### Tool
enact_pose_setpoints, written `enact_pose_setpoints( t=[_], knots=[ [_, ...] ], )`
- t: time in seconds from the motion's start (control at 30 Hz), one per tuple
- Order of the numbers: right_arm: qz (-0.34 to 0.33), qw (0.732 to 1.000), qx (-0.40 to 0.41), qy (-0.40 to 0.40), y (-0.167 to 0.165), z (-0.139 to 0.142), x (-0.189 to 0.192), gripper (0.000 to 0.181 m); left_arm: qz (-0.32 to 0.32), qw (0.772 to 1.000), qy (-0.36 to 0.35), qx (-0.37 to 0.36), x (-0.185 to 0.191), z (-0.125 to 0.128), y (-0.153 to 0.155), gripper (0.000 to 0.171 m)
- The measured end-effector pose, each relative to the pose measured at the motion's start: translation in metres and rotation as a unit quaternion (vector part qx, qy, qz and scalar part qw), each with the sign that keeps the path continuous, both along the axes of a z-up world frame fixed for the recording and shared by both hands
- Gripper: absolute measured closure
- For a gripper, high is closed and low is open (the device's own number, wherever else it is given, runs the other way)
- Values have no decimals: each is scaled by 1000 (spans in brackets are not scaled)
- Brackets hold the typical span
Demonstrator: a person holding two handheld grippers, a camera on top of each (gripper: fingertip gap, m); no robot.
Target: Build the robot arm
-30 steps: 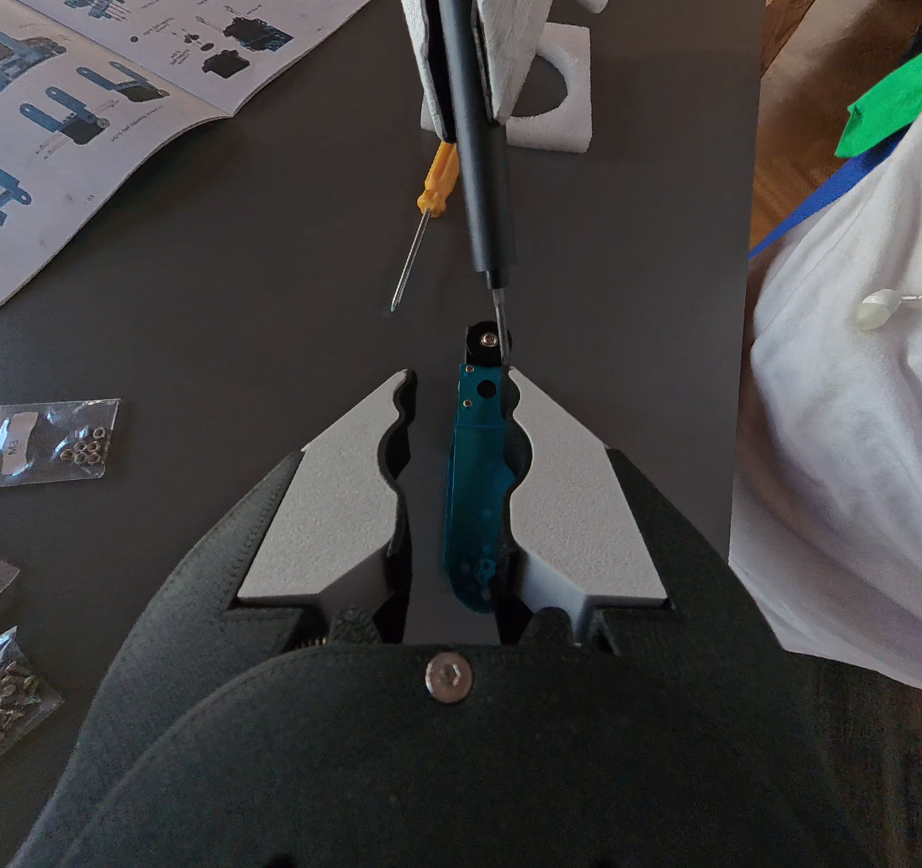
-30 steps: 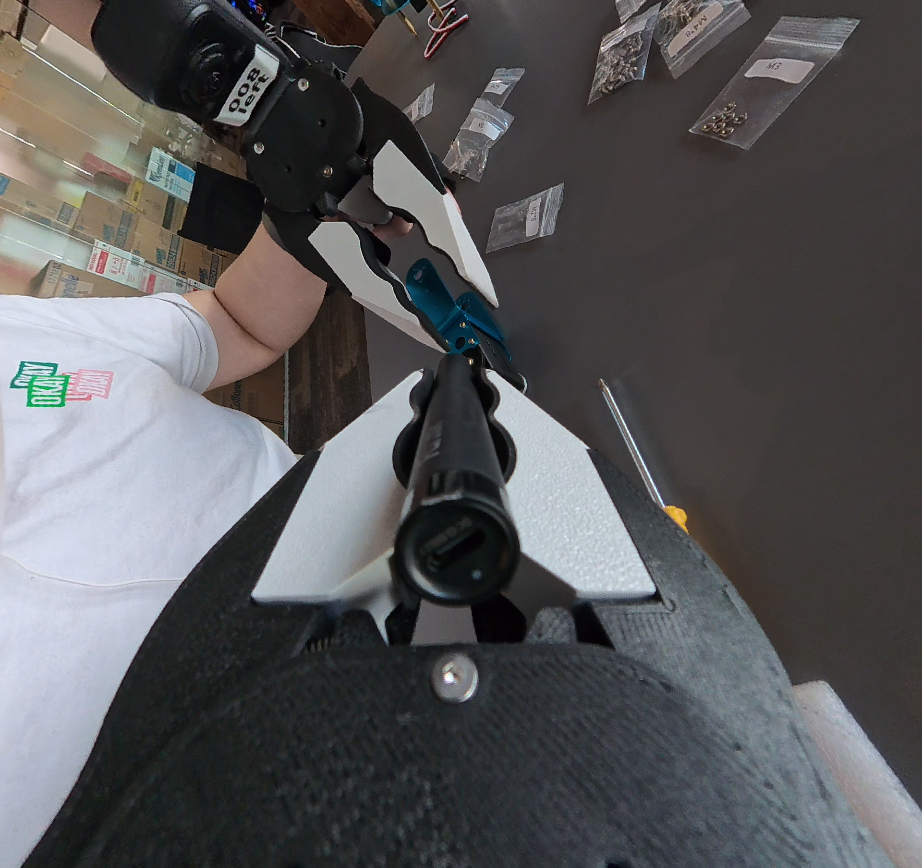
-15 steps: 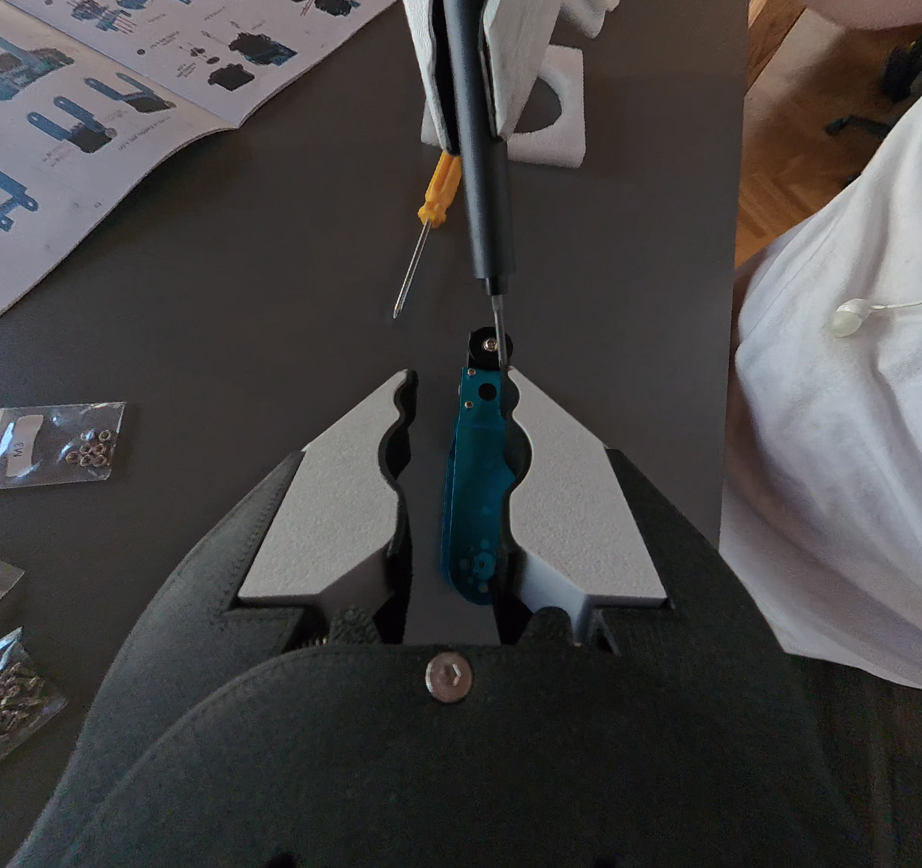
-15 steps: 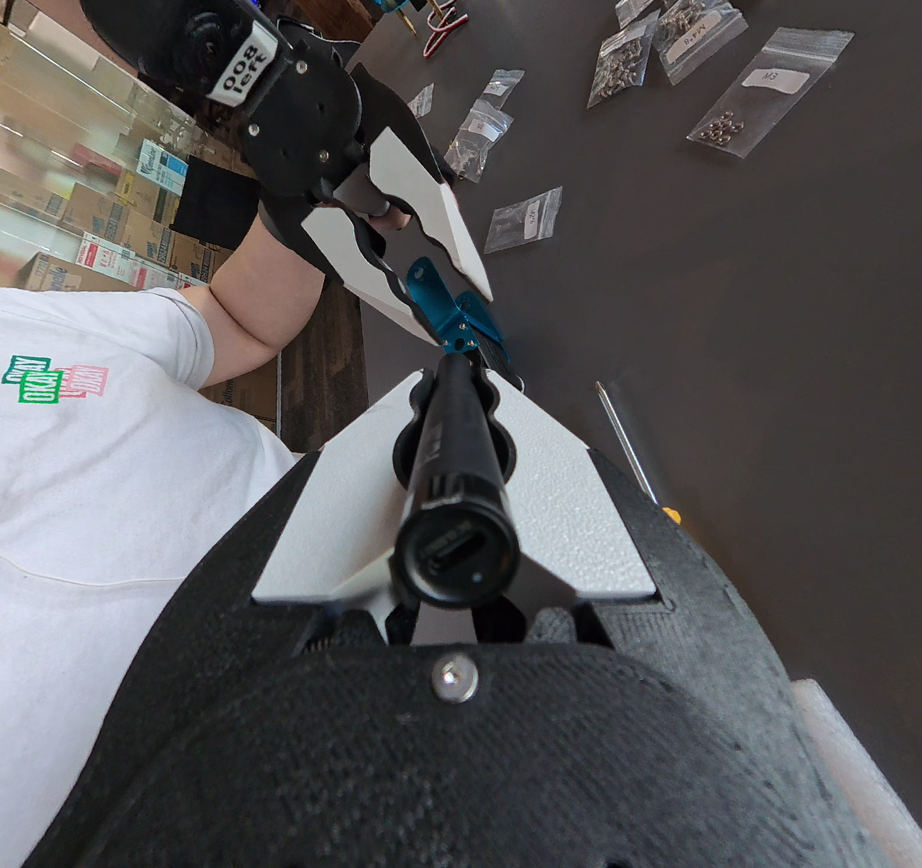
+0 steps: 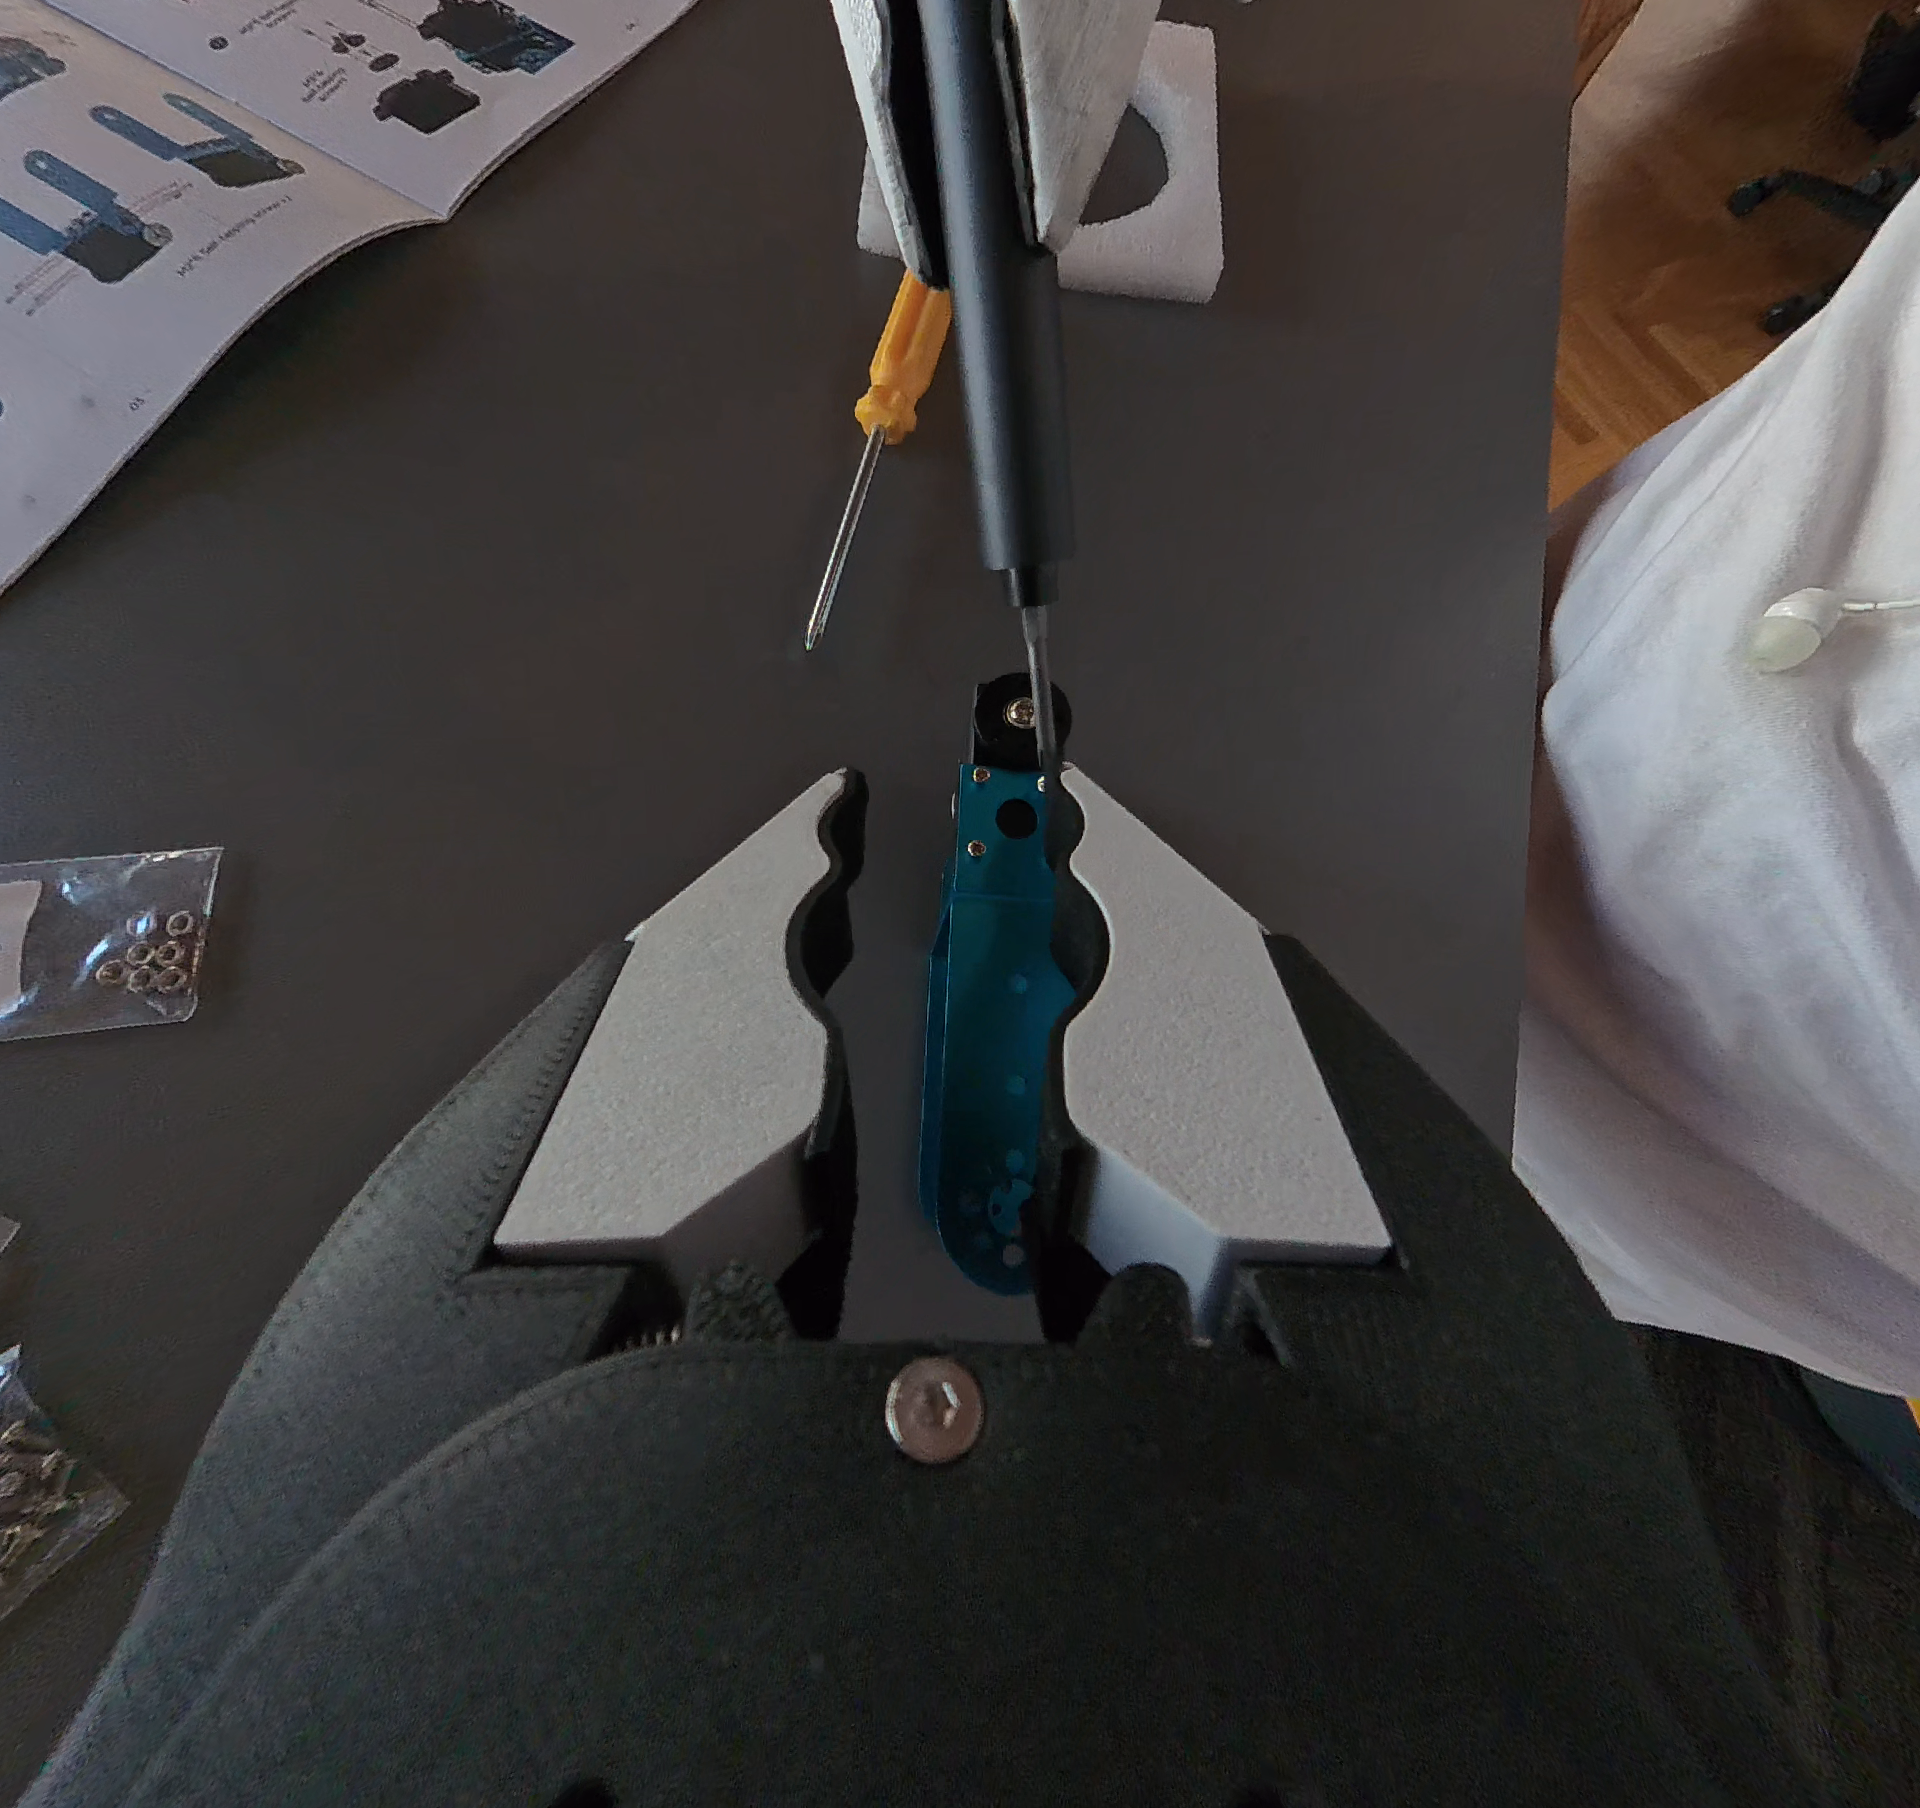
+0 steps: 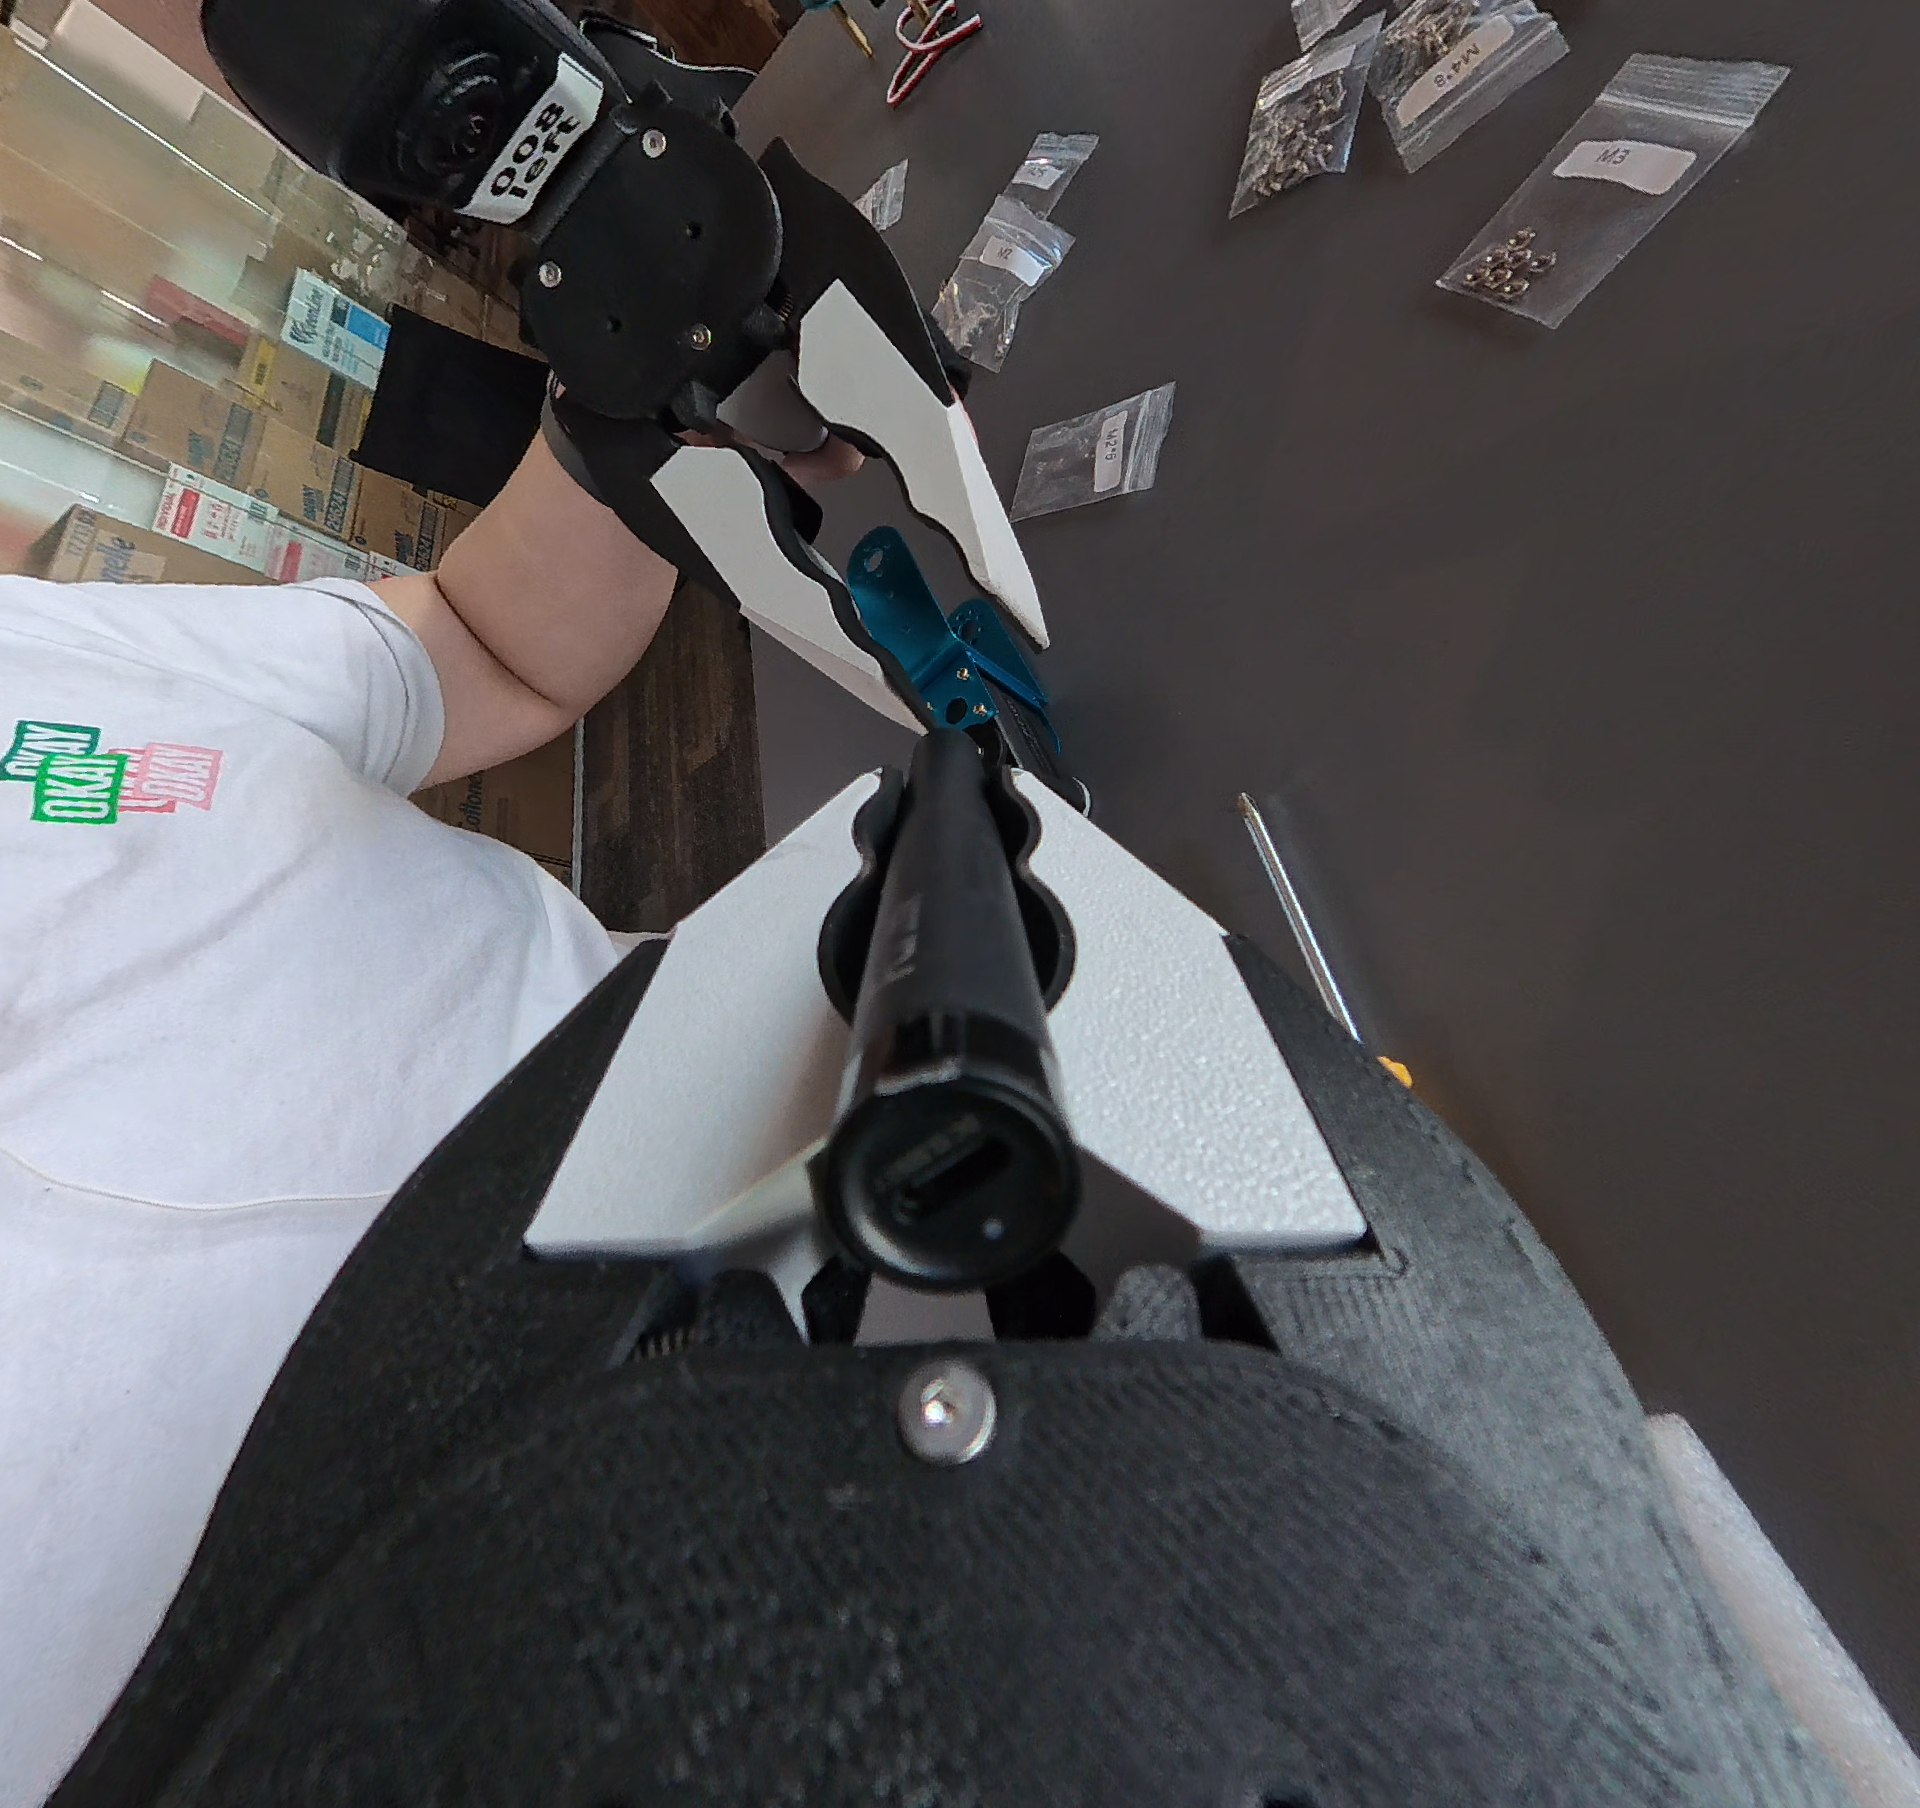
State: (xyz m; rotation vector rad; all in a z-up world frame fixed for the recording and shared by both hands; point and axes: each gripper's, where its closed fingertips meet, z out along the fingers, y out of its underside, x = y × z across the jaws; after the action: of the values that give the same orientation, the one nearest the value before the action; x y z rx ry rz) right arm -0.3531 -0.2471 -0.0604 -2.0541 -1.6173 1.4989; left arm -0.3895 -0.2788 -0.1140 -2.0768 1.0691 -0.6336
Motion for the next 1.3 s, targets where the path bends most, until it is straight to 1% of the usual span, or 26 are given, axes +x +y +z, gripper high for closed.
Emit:
enact_pose_setpoints(
  t=[0.33, 0.53, 0.7, 0.93, 1.0, 1.13, 1.3],
  knots=[
    [-7, 1000, 15, 19, 6, 16, 4, 163, -2, 1000, -3, -5, 1, 0, 1, 137],
    [-5, 1000, 15, 22, 5, 18, 6, 162, -3, 1000, -7, -8, 1, 0, 1, 134],
    [0, 1000, 19, 23, 4, 17, 4, 162, 3, 999, -48, -8, 2, 10, 3, 131],
    [22, 998, 59, 27, -1, 19, -4, 162, 39, 993, -107, 8, -12, 31, 5, 133],
    [28, 997, 63, 24, -2, 18, -6, 163, 44, 992, -115, 5, -15, 30, 4, 135],
    [34, 997, 62, 22, -4, 17, -9, 162, 45, 993, -107, -1, -16, 21, -2, 134],
    [39, 997, 67, 16, -5, 15, -10, 162, 47, 994, -102, 1, -19, 21, -6, 134]
  ],
)
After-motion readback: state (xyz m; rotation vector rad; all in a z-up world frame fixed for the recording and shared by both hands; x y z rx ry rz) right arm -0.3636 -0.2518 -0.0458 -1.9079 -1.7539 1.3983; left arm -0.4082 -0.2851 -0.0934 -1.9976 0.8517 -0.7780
